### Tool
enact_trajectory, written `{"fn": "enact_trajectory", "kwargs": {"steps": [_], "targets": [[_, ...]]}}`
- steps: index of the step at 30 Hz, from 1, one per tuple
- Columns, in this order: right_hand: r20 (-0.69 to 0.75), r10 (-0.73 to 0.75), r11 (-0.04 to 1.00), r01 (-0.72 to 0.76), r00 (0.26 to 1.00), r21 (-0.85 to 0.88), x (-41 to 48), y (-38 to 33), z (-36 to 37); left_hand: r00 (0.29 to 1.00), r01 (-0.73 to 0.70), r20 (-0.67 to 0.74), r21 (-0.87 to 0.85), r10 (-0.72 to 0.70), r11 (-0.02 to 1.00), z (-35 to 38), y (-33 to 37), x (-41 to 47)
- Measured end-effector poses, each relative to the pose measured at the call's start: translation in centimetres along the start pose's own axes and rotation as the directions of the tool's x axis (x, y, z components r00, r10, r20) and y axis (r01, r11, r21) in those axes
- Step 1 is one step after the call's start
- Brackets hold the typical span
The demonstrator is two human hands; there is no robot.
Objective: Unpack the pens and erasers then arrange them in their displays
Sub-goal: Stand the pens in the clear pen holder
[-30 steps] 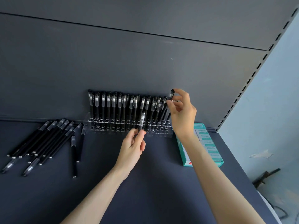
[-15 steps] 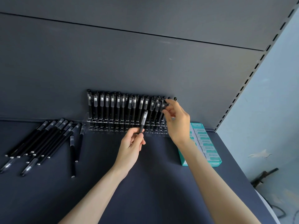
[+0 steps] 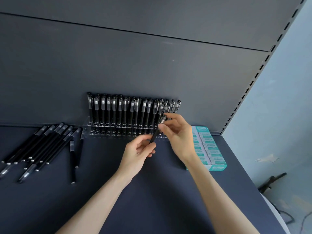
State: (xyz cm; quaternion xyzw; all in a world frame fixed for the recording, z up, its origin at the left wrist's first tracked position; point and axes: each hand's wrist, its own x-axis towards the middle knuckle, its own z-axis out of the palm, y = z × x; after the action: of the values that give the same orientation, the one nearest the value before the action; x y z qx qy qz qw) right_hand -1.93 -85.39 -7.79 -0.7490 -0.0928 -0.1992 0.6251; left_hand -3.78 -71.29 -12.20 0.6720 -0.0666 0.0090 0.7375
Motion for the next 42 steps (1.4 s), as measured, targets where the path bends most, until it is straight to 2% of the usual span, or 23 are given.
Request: {"fn": "enact_trajectory", "kwargs": {"steps": [2, 4, 7, 12, 14, 15, 16, 17, 19, 21, 23, 27, 34, 42], "targets": [[-0.062, -0.012, 1.0, 0.012, 0.998, 0.0, 0.5, -0.1, -0.6, 0.999, -0.018, -0.027, 0.073, 0.02, 0.997, -0.1, -0.2, 0.0], [-0.088, -0.01, 1.0, 0.011, 0.996, 0.017, 1.1, -0.4, -1.2, 0.999, -0.005, -0.038, 0.075, 0.008, 0.997, -0.1, -0.2, 0.1], [-0.066, -0.007, 0.999, 0.011, 0.998, 0.046, 1.6, -0.7, -1.5, 1.0, 0.03, 0.002, 0.009, -0.03, 1.0, 0.0, 0.0, 0.2], [-0.027, 0.023, 0.999, -0.022, 0.999, 0.05, 1.2, -0.2, -1.2, 0.999, 0.016, 0.031, 0.038, -0.017, 0.999, 0.2, 0.2, 0.1], [-0.043, 0.022, 1.0, -0.021, 0.999, 0.016, 1.3, -0.3, -1.2, 0.999, -0.023, 0.035, 0.095, 0.02, 0.995, 0.4, 0.5, 0.2], [-0.068, 0.008, 1.0, -0.009, 0.998, -0.019, 1.5, -0.4, -1.3, 0.997, -0.074, 0.03, 0.18, 0.07, 0.981, 0.4, 0.5, 0.3], [-0.102, -0.016, 0.998, 0.009, 0.995, -0.063, 1.8, -0.6, -1.5, 0.989, -0.143, 0.019, 0.308, 0.144, 0.941, 0.4, 0.6, 0.5], [-0.145, -0.047, 0.994, 0.032, 0.988, -0.102, 2.1, -0.8, -1.8, 0.971, -0.217, 0.01, 0.466, 0.24, 0.858, 0.3, 0.6, 0.8], [-0.233, -0.12, 0.983, 0.083, 0.965, -0.162, 3.0, -0.9, -2.4, 0.908, -0.314, 0.049, 0.737, 0.417, 0.599, -0.1, 0.5, 1.5], [-0.279, -0.182, 0.969, 0.124, 0.943, -0.213, 3.9, -1.1, -2.8, 0.878, -0.311, 0.113, 0.872, 0.465, 0.377, -0.4, 0.4, 2.2], [-0.29, -0.205, 0.961, 0.135, 0.935, -0.243, 4.6, -1.0, -2.8, 0.871, -0.3, 0.147, 0.915, 0.468, 0.271, -0.7, 0.1, 2.7], [-0.284, -0.21, 0.955, 0.133, 0.936, -0.267, 5.3, -0.4, -2.6, 0.842, -0.325, 0.187, 0.925, 0.506, 0.199, -1.3, -0.6, 3.0], [-0.19, -0.271, 0.907, 0.184, 0.944, -0.38, 4.9, 0.9, -2.1, 0.82, -0.341, 0.22, 0.929, 0.529, 0.142, -1.5, -0.8, 3.0], [-0.102, -0.27, 0.854, 0.189, 0.957, -0.485, 5.0, 1.3, -2.3, 0.825, -0.333, 0.224, 0.935, 0.519, 0.125, -1.5, -0.9, 3.1]]}}
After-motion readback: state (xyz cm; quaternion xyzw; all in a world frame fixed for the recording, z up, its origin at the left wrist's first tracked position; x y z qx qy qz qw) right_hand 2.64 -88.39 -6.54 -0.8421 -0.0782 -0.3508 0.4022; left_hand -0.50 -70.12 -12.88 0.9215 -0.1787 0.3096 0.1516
